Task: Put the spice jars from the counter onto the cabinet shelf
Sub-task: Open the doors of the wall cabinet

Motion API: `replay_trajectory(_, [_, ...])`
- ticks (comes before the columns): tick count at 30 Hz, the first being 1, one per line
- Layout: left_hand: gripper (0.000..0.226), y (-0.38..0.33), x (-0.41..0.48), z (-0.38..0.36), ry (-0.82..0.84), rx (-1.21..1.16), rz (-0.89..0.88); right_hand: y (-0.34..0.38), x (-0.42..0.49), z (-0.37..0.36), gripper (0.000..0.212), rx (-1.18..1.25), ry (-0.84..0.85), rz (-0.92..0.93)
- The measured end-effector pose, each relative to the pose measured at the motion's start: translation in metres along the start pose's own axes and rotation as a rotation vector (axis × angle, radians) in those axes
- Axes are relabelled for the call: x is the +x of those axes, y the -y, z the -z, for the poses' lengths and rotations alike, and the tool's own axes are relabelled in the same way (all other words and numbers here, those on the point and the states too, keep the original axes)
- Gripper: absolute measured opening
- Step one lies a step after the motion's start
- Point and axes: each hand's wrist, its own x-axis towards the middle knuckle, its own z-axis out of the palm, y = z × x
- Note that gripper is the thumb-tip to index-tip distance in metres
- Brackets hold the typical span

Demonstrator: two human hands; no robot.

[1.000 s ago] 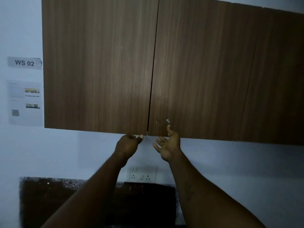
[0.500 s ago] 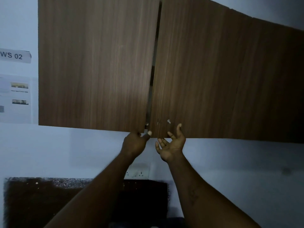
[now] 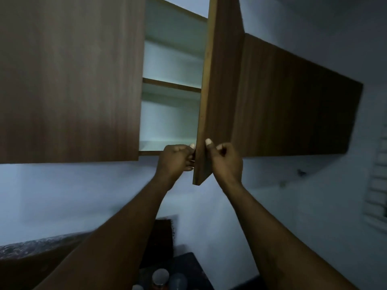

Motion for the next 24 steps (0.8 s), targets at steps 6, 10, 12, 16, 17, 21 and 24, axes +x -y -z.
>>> replay_trajectory(6, [0.026,-0.006,-0.011,-0.045,0.192,0.028,-0.081,0.029,0.018,0.051,0.031,-0.091,-0.162,0.334])
replay_trajectory(10, [0.019,-0.007,-0.017,-0.071,0.321,0.065,-0.14,0.022,0.02,0.083,0.024,-0.355,-0.331,0.513])
replay_trajectory(12, [0.024,-0.009,-0.017,-0.084,0.39,0.126,-0.179,0.018,0.02,0.098,0.018,-0.463,-0.391,0.6])
replay_trajectory(16, [0.035,-0.009,-0.016,-0.106,0.493,0.221,-0.231,0.016,0.021,0.12,0.009,-0.691,-0.443,0.676])
replay_trajectory(17, [0.038,-0.009,-0.015,-0.112,0.511,0.247,-0.242,0.015,0.023,0.125,0.011,-0.717,-0.438,0.672])
replay_trajectory(21, [0.049,0.001,-0.01,-0.136,0.538,0.476,-0.324,0.008,0.031,0.15,0.013,-0.696,-0.418,0.627])
replay_trajectory(24, [0.06,0.013,-0.005,-0.157,0.554,0.607,-0.341,-0.001,0.04,0.168,0.012,-0.714,-0.427,0.629])
